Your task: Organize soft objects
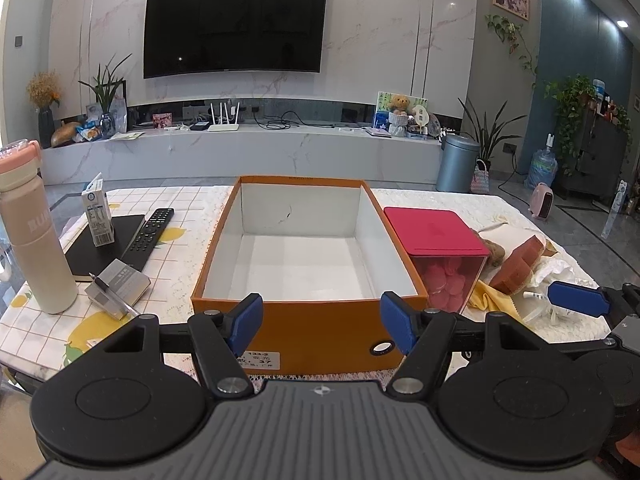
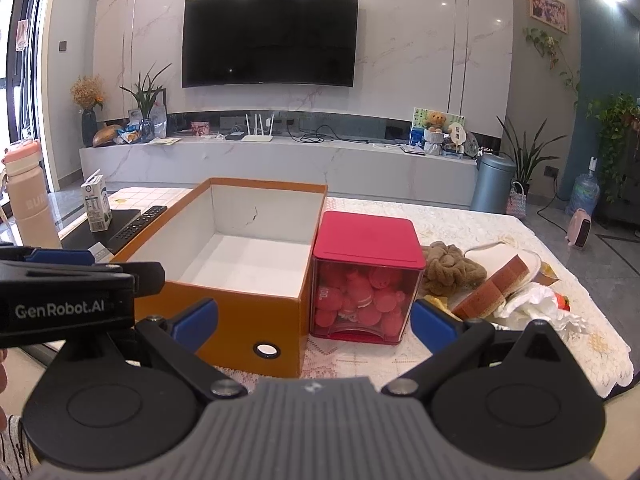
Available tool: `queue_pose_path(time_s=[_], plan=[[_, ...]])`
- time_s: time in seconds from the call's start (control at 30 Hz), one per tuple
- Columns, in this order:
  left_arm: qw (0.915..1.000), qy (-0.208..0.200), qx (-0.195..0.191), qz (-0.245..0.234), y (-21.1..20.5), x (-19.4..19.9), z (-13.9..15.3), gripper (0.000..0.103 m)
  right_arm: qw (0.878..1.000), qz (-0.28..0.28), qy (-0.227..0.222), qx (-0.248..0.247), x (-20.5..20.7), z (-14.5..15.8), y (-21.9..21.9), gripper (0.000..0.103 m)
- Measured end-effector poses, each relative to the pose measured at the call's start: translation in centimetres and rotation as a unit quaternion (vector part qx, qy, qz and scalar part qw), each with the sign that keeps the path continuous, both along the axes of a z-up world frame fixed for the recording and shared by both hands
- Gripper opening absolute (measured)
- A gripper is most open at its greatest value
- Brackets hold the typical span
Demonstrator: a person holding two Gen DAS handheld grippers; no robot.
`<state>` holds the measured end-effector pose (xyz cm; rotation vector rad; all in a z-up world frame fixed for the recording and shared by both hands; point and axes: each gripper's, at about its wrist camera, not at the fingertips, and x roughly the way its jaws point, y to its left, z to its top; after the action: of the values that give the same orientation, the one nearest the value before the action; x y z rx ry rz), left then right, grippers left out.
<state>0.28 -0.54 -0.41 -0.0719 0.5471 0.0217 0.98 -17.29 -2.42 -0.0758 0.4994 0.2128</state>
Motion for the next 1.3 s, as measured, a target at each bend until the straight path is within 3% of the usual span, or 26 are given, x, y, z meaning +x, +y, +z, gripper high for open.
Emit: queue_pose_path(time_s=[1.3], plan=[[0.9994, 0.025, 0.024, 0.002, -1.2, 0.4, -0.5, 0.079, 1.000, -0.002, 0.014, -0.027, 0.2, -0.5, -0.2, 0.100]])
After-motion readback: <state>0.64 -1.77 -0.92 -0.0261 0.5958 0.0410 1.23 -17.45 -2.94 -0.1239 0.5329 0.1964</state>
